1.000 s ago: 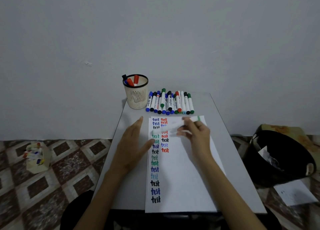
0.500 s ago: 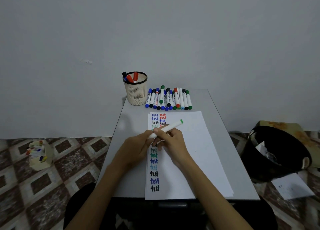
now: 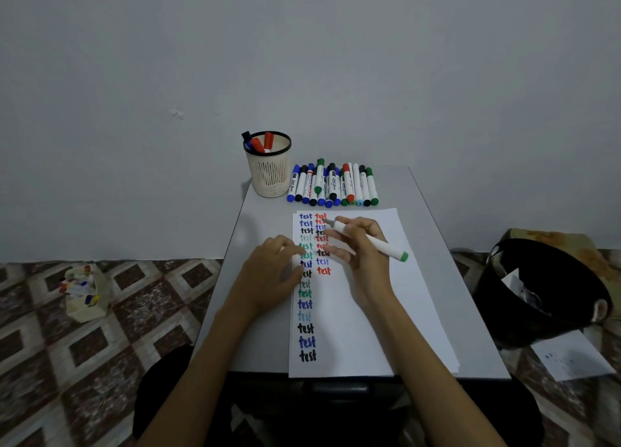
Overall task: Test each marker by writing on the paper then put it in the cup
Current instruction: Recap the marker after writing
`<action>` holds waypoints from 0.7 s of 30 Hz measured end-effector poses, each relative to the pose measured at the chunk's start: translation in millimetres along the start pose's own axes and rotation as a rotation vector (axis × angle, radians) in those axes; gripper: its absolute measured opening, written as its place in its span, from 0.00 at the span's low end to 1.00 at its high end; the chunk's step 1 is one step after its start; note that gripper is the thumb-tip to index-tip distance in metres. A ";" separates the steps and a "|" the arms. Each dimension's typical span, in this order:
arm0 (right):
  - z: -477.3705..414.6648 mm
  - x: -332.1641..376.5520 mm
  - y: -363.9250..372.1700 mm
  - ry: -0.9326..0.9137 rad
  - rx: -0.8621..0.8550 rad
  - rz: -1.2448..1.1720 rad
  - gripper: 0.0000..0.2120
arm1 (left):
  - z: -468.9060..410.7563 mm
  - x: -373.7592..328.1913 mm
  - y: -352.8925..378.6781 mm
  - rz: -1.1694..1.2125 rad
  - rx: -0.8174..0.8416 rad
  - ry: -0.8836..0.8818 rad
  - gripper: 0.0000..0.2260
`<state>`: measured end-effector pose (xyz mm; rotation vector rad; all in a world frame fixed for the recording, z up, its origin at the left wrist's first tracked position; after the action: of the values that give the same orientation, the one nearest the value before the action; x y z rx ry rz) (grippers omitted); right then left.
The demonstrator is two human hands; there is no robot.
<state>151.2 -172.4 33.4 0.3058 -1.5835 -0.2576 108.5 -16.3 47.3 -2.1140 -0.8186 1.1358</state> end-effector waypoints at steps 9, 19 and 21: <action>1.4 -15.4 14.1 0.002 0.141 0.424 0.11 | -0.5 7.5 3.1 0.051 0.008 -0.008 0.17; 2.6 -14.4 3.6 0.000 0.057 0.451 0.13 | -0.7 14.1 7.5 0.060 0.037 -0.040 0.19; 3.4 -16.6 5.4 0.007 0.070 0.474 0.13 | -0.8 13.8 7.4 0.055 0.039 -0.040 0.19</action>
<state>148.1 -161.6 19.6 -0.0207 -1.6102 0.1656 117.1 -10.9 35.3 -2.0998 -0.7549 1.2167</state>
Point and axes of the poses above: each hand's wrist, its own z-axis away from the middle knuckle, its own y-axis out of the palm, x = y × z, the point moved 10 cm from there along -z, towards the middle knuckle, and after that the axes turned 13 degrees about z, right-handed, at the moved point
